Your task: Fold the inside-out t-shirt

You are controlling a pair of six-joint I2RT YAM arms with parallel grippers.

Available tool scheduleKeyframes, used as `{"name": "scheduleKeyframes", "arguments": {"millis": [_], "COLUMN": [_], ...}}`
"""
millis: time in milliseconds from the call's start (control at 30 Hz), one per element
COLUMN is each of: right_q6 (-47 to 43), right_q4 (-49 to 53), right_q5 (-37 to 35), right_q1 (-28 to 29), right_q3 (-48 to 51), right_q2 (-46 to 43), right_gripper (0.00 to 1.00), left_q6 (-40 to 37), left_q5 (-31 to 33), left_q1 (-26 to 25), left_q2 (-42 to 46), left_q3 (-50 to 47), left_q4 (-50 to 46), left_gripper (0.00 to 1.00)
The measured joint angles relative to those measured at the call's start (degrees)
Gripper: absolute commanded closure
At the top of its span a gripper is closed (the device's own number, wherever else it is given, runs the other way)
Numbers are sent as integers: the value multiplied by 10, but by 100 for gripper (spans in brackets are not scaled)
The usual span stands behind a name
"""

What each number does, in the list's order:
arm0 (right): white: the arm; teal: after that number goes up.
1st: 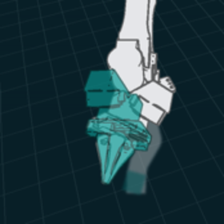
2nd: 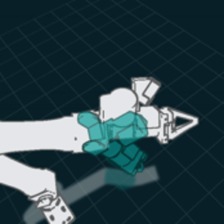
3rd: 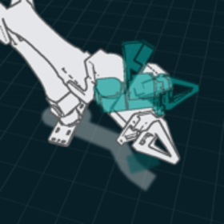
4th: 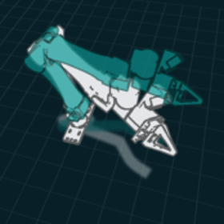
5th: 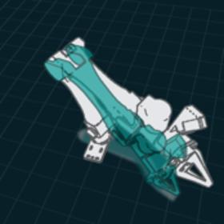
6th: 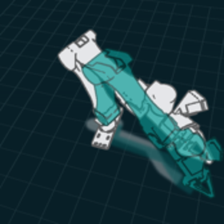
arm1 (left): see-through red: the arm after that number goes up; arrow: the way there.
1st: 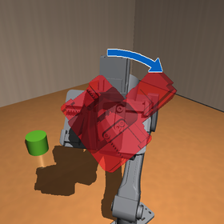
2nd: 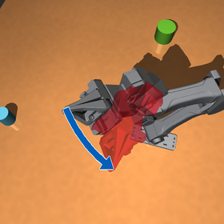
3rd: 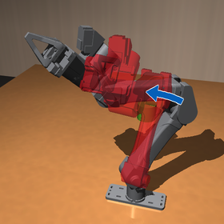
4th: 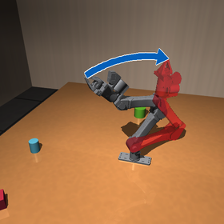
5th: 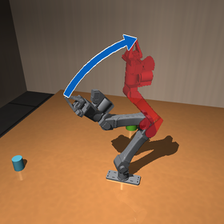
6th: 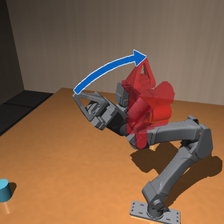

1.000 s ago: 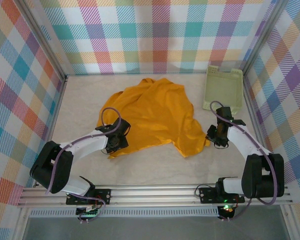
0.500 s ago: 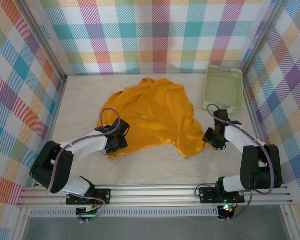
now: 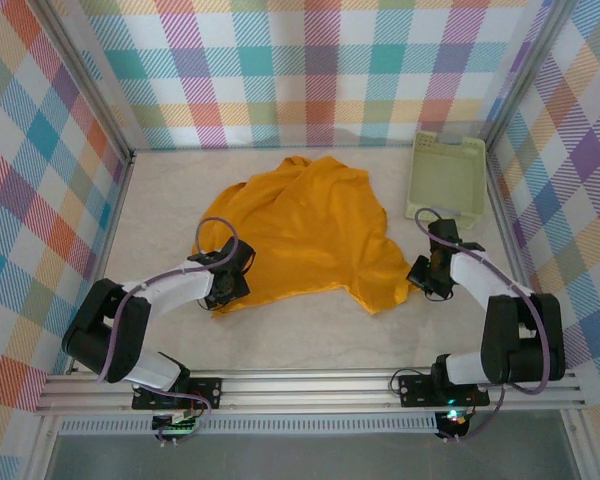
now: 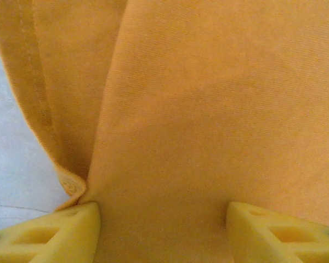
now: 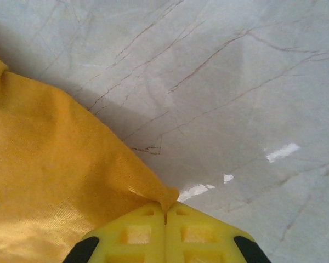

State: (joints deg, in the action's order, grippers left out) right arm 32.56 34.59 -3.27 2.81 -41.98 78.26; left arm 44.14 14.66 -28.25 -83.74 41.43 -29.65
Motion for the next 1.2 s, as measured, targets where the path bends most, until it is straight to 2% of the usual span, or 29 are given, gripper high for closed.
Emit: {"name": "scheduleKeyframes", "arguments": {"millis": [267, 500, 600, 700, 833, 900, 967, 1033, 1100, 1200], "right_q6": [0, -4, -6, -11, -11, -11, -11, -11, -11, -11], "right_q4": [34, 40, 40, 40, 41, 42, 42, 43, 43, 43], "right_q5": [-28, -14, -8, -8, -13, -16, -19, -19, -19, -18], "right_q1": [-17, -59, -63, -63, -64, -65, -65, -65, -65, -65], "right_q3": [0, 1, 2, 1, 1, 1, 1, 1, 1, 1], "right_q2": [-61, -63, -58, -57, -64, -73, -82, -85, -85, -85], "right_gripper": [98, 89, 90, 100, 100, 100, 100, 100, 100, 100], "left_q6": [0, -8, -20, -27, -27, -18, -9, 1, 9, 35], "left_q5": [19, 15, 1, -6, 14, 25, 23, 2, -24, -52], "left_q1": [26, 38, 40, 40, 40, 43, 52, 56, 50, 5], "left_q2": [-1, 0, 11, 47, 147, 189, 209, 208, 199, 187], "left_q3": [-3, -10, -12, -14, -19, -24, -32, -45, -56, -57], "left_q4": [-1, 2, 5, -4, -35, -51, -64, -64, -65, -80], "left_gripper": [37, 35, 34, 33, 33, 35, 45, 50, 50, 49]}}
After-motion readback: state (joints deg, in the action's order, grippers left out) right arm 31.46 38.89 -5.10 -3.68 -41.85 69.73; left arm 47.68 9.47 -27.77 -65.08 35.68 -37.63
